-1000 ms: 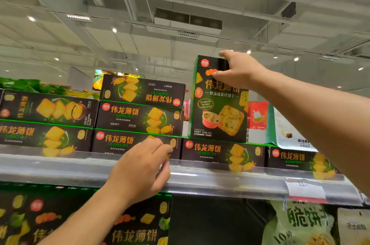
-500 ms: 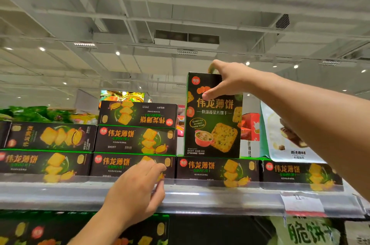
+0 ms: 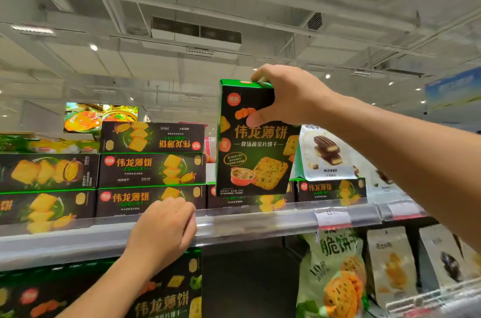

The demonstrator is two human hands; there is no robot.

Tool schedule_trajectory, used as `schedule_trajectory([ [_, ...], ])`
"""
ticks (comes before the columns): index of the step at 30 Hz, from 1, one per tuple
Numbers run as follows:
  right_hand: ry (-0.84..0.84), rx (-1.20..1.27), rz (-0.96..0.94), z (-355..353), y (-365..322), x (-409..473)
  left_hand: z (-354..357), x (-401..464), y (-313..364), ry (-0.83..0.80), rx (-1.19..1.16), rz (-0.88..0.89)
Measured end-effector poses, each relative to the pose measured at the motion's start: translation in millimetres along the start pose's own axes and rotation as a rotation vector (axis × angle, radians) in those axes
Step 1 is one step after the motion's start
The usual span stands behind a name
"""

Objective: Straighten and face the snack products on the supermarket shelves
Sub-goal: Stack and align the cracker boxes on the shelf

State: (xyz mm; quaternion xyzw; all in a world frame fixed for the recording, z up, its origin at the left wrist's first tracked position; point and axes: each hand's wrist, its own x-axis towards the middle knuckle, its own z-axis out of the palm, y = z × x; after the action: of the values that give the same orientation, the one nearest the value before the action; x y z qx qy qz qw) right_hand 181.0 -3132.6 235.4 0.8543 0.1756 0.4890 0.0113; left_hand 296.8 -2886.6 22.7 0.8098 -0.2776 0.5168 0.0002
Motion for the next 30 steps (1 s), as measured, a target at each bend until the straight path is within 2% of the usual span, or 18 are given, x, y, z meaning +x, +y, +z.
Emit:
schedule_trajectory([
  [8,-0.151,0.056,0.103,-4.6,-52.5,-104.2,-4.9,-0.8,2.6,-0.033,-0.031,-0.081],
  [12,-0.154,0.028,0.056,36.4,-64.6,-152.6,1.3,-0.6,2.9,0.001,-0.032,-0.112],
  [17,-0.077,-0.095,-0.011,108.2,-63.3,-196.2,7.5,-0.7,0.5,0.059,-0.034,-0.107],
  [21,-0.033,-0.039,0.014,158.9,-58.1,-215.5,9.2,-2.8,0.3,0.093,-0.013,-0.094],
  [26,-0.164,-0.005,-0.019,201.8,-43.3,-219.2,11.1,-3.9,0.7,0.103,0.012,-0.092],
  [30,-0.179,0.000,-0.082,222.5,-30.6,-201.5,12.6,-3.8,1.0,0.102,0.032,-0.096],
])
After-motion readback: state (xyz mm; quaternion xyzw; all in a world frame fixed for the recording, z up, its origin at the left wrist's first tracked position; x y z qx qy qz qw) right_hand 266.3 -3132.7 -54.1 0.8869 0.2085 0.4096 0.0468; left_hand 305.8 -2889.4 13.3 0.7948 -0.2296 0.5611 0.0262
